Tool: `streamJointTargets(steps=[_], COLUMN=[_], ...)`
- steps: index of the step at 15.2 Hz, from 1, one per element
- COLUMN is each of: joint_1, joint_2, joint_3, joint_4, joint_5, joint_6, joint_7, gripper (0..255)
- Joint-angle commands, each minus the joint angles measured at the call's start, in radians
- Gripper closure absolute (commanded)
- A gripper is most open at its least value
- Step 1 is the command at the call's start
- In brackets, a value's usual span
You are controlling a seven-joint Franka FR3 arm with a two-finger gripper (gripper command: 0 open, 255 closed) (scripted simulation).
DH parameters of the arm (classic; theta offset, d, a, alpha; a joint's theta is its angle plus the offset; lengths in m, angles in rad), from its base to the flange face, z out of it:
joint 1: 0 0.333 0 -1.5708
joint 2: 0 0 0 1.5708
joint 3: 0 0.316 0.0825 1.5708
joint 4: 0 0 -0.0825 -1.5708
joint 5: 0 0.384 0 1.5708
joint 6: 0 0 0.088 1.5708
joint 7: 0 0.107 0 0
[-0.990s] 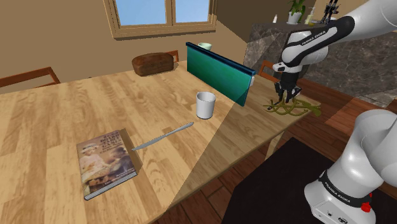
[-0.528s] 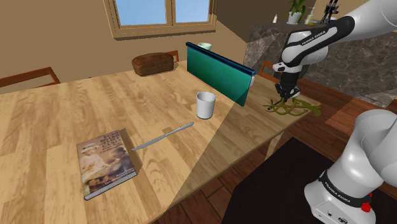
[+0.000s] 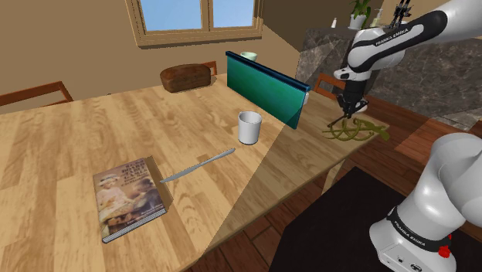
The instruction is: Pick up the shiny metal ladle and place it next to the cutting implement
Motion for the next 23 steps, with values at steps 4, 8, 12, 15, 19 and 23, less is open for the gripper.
streamJointTargets(steps=[4,8,12,15,19,23], joint_1=[-0.009,-0.016,-0.021,-0.024,-0.023,-0.008], joint_2=[-0.051,-0.085,-0.113,-0.150,-0.237,-0.298], joint_3=[0.028,0.050,0.070,0.106,0.208,0.300], joint_4=[0.037,0.070,0.106,0.101,0.019,-0.048], joint_5=[-0.029,-0.045,-0.055,-0.068,-0.087,-0.076], joint_6=[-0.077,-0.138,-0.197,-0.228,-0.247,-0.261], joint_7=[0.024,0.036,0.044,0.081,0.206,0.319], gripper=[255,255,255,255,255,255])
